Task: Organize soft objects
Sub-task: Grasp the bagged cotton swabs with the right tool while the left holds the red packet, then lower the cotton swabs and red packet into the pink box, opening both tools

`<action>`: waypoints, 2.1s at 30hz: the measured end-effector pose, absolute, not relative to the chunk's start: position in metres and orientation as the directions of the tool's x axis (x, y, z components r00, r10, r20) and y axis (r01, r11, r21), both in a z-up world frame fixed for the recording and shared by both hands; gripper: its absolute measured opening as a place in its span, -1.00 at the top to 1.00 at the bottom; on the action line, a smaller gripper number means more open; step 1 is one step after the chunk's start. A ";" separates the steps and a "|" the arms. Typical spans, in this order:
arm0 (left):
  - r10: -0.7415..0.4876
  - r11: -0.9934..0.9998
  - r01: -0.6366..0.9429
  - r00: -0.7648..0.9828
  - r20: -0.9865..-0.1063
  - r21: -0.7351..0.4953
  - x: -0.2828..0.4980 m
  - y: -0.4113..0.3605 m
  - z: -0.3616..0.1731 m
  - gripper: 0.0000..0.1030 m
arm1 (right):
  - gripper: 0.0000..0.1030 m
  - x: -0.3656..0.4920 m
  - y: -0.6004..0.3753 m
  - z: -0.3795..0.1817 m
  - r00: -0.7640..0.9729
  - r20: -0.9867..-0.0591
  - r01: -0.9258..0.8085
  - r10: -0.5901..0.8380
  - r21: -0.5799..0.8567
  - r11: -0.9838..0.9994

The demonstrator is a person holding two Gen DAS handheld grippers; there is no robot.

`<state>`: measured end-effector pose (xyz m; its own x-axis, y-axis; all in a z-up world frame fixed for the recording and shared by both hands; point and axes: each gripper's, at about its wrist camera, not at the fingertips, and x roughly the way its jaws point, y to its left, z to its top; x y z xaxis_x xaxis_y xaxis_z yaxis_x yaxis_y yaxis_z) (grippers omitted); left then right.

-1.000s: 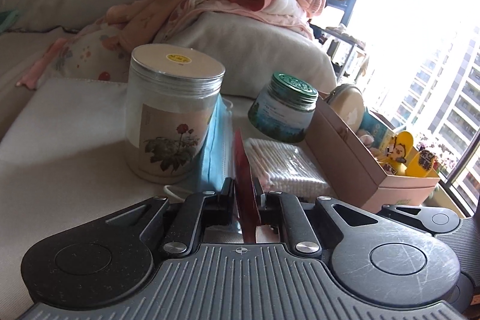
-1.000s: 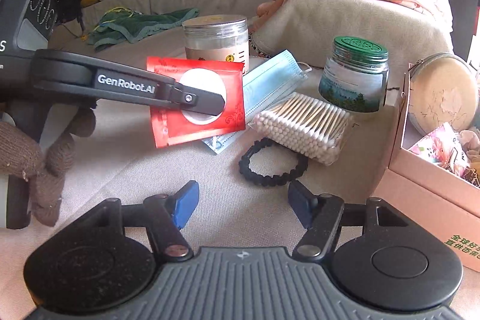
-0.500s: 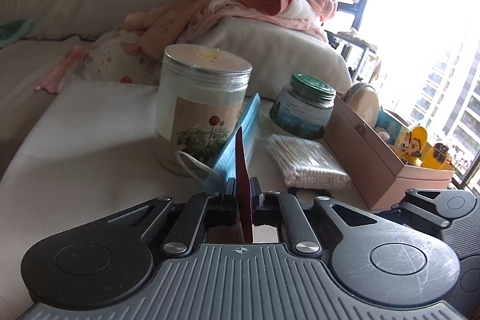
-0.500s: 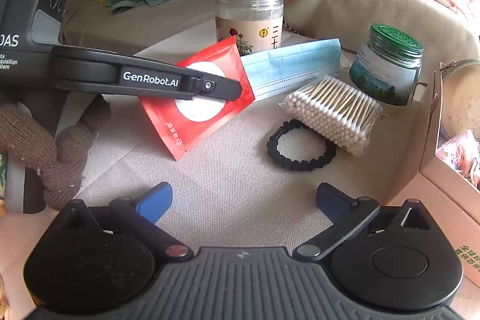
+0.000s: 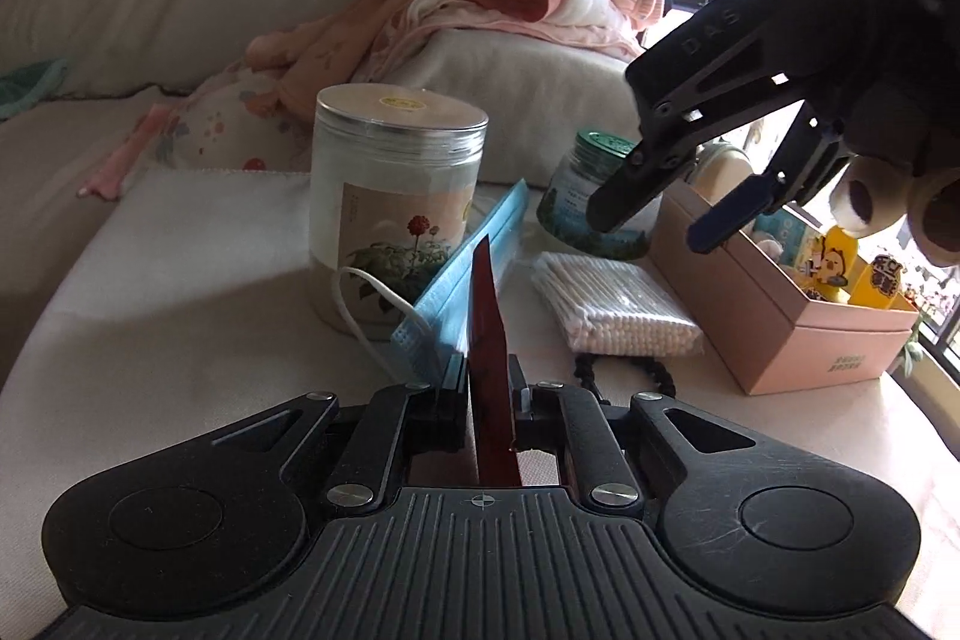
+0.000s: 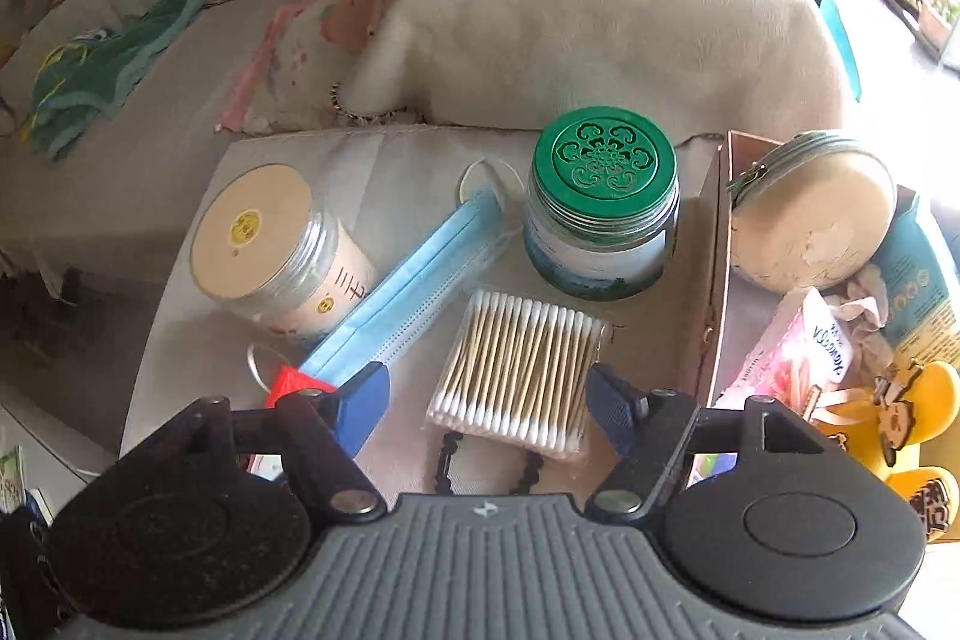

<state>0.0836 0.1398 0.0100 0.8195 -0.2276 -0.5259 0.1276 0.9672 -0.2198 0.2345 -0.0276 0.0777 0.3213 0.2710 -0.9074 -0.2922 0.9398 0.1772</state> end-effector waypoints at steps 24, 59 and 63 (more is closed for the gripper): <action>-0.306 0.945 0.200 0.822 -0.481 -0.259 0.073 0.138 0.018 0.80 | -0.32 0.184 -0.024 0.098 0.369 -0.876 -0.383 0.312 0.163 0.909; -0.684 0.703 0.377 0.590 -0.428 -0.603 0.213 -0.018 0.108 0.72 | -0.32 0.017 -0.268 0.224 0.811 -0.539 -0.261 0.226 0.013 0.965; -0.576 0.794 0.293 0.645 -0.503 -0.534 0.236 -0.011 0.069 0.70 | -0.32 0.050 -0.272 0.211 0.787 -0.582 -0.227 0.203 0.033 0.973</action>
